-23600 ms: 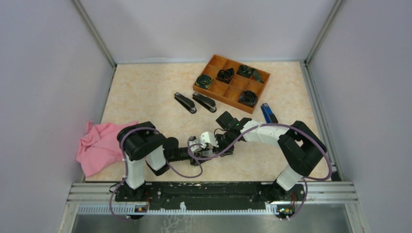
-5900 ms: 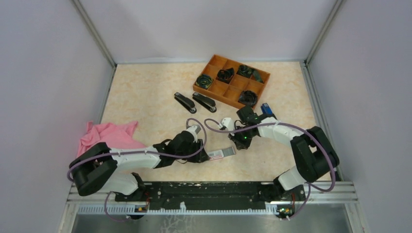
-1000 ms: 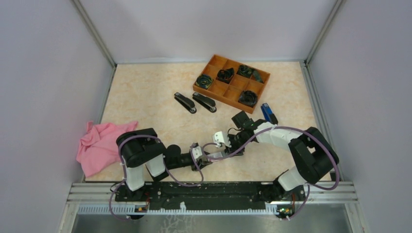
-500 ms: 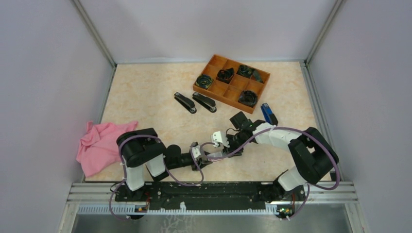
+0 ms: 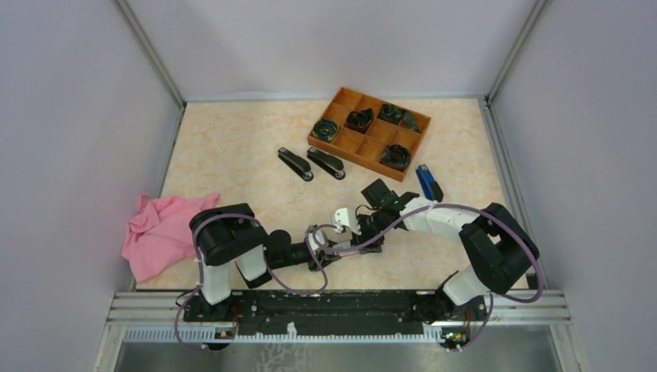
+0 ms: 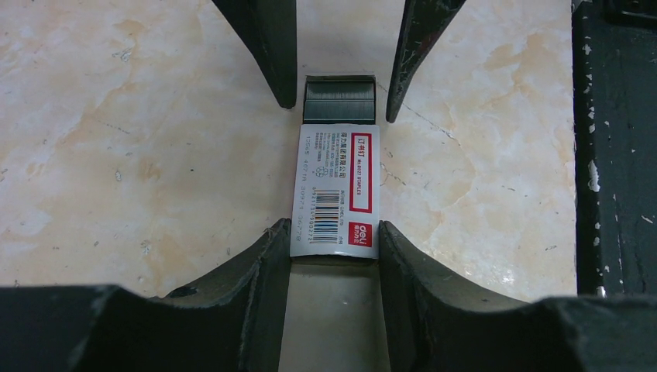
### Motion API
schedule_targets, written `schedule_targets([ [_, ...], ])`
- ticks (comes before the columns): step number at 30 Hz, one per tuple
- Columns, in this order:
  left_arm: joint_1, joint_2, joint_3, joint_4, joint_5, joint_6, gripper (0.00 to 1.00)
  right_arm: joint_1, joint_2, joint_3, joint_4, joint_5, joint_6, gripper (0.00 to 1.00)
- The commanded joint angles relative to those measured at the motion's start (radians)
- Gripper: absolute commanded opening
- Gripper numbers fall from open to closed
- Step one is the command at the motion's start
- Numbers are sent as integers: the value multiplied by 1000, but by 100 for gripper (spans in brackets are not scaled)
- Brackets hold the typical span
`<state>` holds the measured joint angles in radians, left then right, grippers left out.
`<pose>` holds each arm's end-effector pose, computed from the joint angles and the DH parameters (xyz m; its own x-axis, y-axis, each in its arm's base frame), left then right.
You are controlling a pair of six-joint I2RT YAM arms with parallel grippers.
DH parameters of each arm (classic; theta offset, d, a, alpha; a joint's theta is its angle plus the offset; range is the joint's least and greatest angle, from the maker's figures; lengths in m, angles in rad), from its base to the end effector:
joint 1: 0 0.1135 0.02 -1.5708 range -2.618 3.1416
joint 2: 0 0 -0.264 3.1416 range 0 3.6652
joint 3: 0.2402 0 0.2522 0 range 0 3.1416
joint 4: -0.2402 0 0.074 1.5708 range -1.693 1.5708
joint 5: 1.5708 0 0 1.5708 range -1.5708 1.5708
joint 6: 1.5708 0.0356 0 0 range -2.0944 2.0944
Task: Unload the staples from the stapler
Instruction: Close the staple box at the center of the board.
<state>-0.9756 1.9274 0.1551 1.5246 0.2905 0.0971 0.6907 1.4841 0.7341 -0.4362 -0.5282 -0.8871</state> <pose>0.1187 -0.1935 0.0824 -0.0448 0.2318 -0.9717 0.9579 0.2861 0.0241 0.1863 0.1773 0.1563 0.0882 -0.7958 -0.5992 -0.9935 -0.1134 0.0042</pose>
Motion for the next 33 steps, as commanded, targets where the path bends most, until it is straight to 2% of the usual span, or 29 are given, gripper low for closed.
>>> schedule_targets([
  [1, -5, 106, -46, 174, -41, -53, 49, 11, -58, 60, -3, -23, 51, 59],
  [3, -5, 115, -50, 193, -43, -52, 49, -1, -100, 54, -16, -38, 50, 65],
  [6, -5, 126, -51, 213, -46, -50, 49, -59, -147, 64, -53, -131, 51, 66],
  [11, -6, 135, -48, 224, -52, -51, 49, -200, -149, 88, -90, -256, 153, 60],
  [14, -6, 138, -43, 229, -67, -51, 49, -233, -110, 112, -91, -263, 271, 50],
  [20, -13, 138, -43, 241, -106, -55, 49, -258, -37, 119, -107, -254, 442, 40],
  [26, -22, 138, -33, 230, -146, -54, 49, -349, 56, 136, -153, -229, 452, 32],
  [33, -36, 136, -25, 211, -184, -51, 49, -355, 129, 149, -177, -251, 436, 29],
])
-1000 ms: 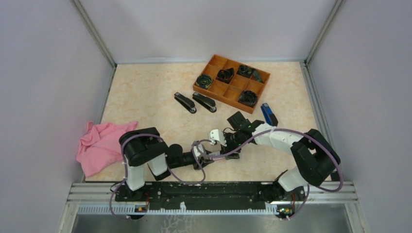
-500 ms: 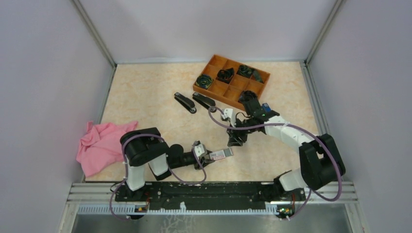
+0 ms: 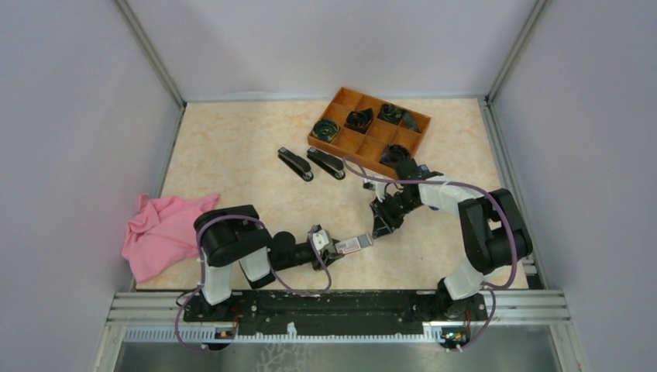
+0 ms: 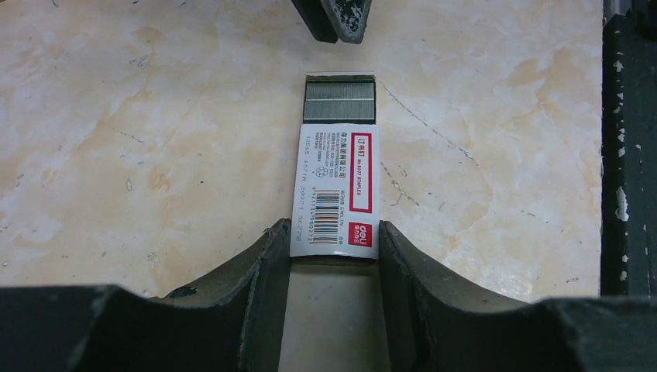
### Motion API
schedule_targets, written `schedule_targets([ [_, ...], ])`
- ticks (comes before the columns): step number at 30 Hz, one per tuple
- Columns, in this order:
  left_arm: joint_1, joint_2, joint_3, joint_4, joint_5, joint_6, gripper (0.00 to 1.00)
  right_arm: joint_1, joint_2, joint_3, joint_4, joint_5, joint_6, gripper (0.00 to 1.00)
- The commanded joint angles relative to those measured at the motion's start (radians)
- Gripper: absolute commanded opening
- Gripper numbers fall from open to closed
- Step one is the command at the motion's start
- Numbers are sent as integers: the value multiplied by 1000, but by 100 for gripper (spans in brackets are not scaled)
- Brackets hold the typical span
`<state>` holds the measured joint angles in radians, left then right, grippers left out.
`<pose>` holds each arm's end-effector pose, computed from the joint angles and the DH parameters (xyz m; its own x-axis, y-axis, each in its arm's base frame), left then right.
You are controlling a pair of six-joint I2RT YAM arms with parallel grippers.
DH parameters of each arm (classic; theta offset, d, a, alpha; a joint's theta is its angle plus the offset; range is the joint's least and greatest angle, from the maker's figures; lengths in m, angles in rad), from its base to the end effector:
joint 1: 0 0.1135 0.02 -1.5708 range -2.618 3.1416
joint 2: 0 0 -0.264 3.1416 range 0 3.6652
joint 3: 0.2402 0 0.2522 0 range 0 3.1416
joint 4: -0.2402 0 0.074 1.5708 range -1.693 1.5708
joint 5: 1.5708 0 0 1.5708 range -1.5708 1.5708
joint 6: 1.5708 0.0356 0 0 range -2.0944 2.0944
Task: Unload the staples from the stapler
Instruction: Close the staple box at the center of the board.
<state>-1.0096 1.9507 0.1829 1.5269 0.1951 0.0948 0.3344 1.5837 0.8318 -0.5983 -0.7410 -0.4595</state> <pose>0.1190 -0.2023 0.0807 -0.0383 0.2354 -0.9711 0.9386 0.3420 0.0459 0.2427 0.1098 0.1561 -0.6569 -0.5746 -0.4882 -0.7509 0.4392 0.4933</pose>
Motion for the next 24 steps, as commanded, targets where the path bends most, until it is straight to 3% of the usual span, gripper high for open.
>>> schedule_targets([
  [1, -4, 113, -50, 211, -92, -50, 49, 1, 41, 54, -16, -40, 10, 29],
  [12, -18, 121, -53, 223, -111, -52, 49, 1, 156, 87, -5, -97, 53, 22],
  [24, -37, 126, -46, 220, -139, -55, 49, 9, 173, 87, 22, -92, 83, 13],
])
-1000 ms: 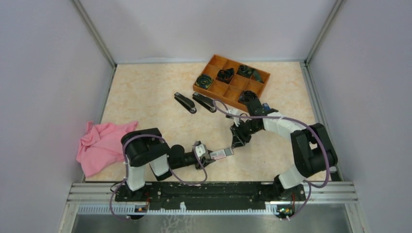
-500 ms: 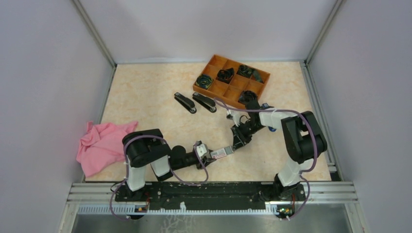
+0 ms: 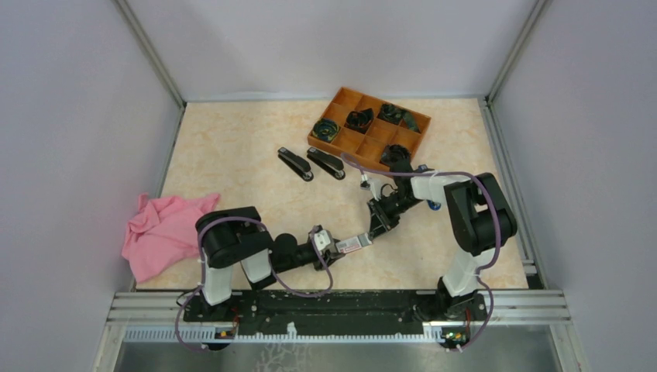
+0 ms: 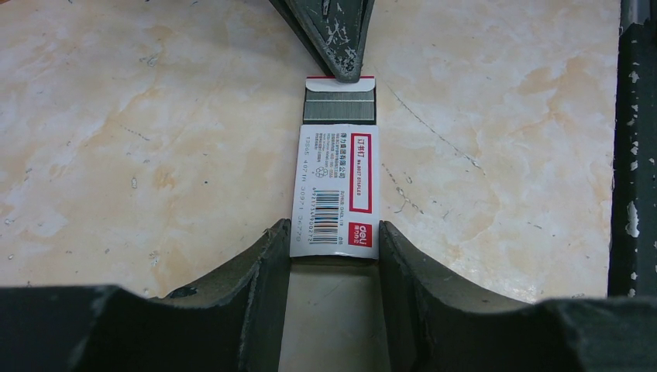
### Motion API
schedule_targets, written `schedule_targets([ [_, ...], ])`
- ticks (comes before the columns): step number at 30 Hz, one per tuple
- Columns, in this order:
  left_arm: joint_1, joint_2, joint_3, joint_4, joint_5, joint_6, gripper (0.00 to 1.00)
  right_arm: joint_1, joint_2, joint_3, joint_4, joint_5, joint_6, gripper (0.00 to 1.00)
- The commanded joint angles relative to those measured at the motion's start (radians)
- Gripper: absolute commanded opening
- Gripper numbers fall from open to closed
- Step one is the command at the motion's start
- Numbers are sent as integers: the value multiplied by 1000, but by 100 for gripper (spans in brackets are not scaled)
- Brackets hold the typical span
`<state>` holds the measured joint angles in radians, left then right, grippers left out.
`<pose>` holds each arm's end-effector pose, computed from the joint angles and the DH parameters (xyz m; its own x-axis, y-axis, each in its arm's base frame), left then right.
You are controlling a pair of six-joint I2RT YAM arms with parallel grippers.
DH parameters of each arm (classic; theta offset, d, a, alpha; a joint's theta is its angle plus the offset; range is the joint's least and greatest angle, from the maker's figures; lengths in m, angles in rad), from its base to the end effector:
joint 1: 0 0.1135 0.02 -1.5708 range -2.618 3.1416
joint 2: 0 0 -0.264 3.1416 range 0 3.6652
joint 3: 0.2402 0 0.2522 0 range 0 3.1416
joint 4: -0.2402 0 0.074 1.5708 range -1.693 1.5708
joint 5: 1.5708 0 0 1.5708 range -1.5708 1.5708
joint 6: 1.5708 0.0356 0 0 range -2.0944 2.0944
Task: Unload the staples from the stapler
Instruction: Close the staple box at the center of the board.
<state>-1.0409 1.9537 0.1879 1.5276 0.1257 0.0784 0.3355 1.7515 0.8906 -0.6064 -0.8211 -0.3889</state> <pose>0.1156 -0.2061 0.0806 -0.0470 0.2340 -0.9711 0.9242 0.3792 0.0466 0.2584 0.1177 0.1288 -0.7569 -0.5375 -0.3716 -0.6298 0.4482 0.6344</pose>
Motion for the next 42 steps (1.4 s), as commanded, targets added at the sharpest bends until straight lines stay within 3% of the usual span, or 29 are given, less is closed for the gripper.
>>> schedule_targets([
  [1, -9, 124, -50, 217, -72, -39, 49, 11, 5, 27, 33, -10, 15, 12],
  [12, -42, 118, -17, 157, -120, -25, 49, 55, -2, 28, 52, -1, 39, 6],
  [35, -47, 127, 29, 83, -124, -18, 50, 108, 3, 36, 55, -17, 55, 7],
  [38, -48, 118, 26, 85, -127, -24, 52, 102, -16, 37, 54, -12, 53, 10],
  [42, -48, 68, 11, 70, -138, -53, 64, 67, -45, 37, 45, -24, 44, 17],
])
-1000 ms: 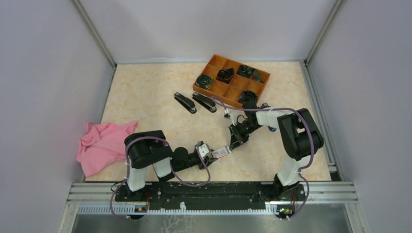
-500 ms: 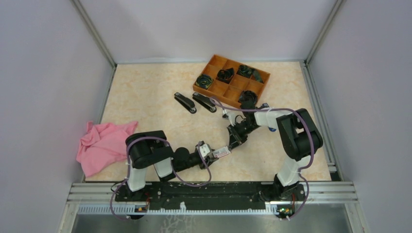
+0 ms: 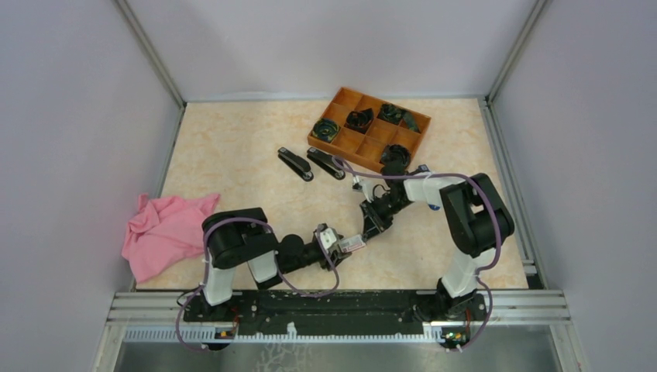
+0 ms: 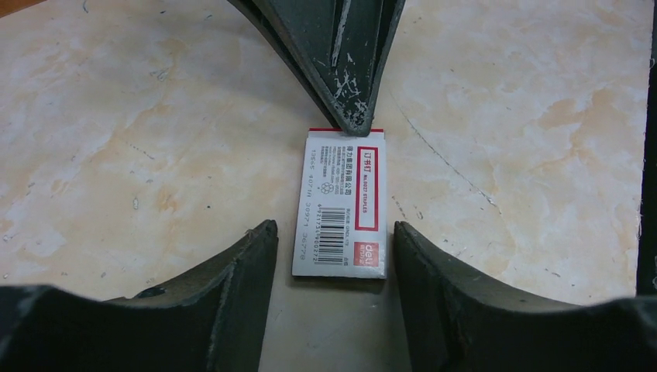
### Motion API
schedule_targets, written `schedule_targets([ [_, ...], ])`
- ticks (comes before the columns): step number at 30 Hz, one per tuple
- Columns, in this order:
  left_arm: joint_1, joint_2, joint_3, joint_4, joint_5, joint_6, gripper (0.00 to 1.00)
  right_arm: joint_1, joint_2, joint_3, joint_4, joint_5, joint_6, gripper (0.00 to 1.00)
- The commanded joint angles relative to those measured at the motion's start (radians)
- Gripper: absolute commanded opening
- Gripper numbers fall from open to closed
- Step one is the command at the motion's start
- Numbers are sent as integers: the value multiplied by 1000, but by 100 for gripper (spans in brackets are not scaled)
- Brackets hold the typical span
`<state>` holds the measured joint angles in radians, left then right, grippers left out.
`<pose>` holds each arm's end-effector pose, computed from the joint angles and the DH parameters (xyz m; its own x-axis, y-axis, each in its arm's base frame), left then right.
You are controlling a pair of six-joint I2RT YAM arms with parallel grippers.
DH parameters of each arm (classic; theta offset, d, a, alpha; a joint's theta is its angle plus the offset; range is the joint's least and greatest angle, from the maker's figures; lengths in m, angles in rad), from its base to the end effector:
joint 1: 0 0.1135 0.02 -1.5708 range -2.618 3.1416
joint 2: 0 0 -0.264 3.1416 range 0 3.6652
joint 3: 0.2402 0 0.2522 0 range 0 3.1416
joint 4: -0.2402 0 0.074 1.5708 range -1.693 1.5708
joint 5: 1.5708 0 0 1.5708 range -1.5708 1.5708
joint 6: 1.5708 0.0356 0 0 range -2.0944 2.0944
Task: Unload the staples from the stapler
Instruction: Close the staple box at the center of the board.
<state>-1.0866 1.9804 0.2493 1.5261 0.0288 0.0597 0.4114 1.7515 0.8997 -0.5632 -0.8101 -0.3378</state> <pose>0.1167 -0.2240 0.0820 -0.0410 0.2061 -0.9777 0.9019 0.4288 0.0526 0.2548 0.1393 0.1310 -0.7288 -0.5672 -0.3835 -0.6574 0.4229 0.6237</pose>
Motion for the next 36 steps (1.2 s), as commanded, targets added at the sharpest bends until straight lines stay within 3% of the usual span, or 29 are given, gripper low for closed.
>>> schedule_targets([
  [1, -2, 19, -54, 56, -46, -46, 67, -19, -56, 27, 1, -41, -11, 18],
  [6, -2, -148, -61, -87, -102, -104, 83, -44, -90, 22, -11, -55, -27, 24],
  [9, -2, -296, -33, -271, -128, -133, 93, -51, -120, 18, -7, -41, -30, 24],
  [13, -2, -491, 27, -618, -135, -186, 95, -51, -137, 2, 20, 14, -17, 12],
  [16, -2, -615, 70, -861, -143, -309, 93, -50, -137, -8, 33, 36, -9, 4],
  [20, -2, -702, 126, -1137, -137, -474, 68, -39, -121, -7, 30, 56, -3, 0],
  [23, -2, -734, 154, -1273, -122, -577, 35, -20, -108, -1, 28, 80, 1, 0],
  [27, -2, -706, 200, -1422, -95, -689, 11, 3, -78, 4, 34, 101, 6, 0],
  [36, -2, -515, 348, -1562, -77, -751, 2, 36, -38, 11, 35, 127, 9, 0],
])
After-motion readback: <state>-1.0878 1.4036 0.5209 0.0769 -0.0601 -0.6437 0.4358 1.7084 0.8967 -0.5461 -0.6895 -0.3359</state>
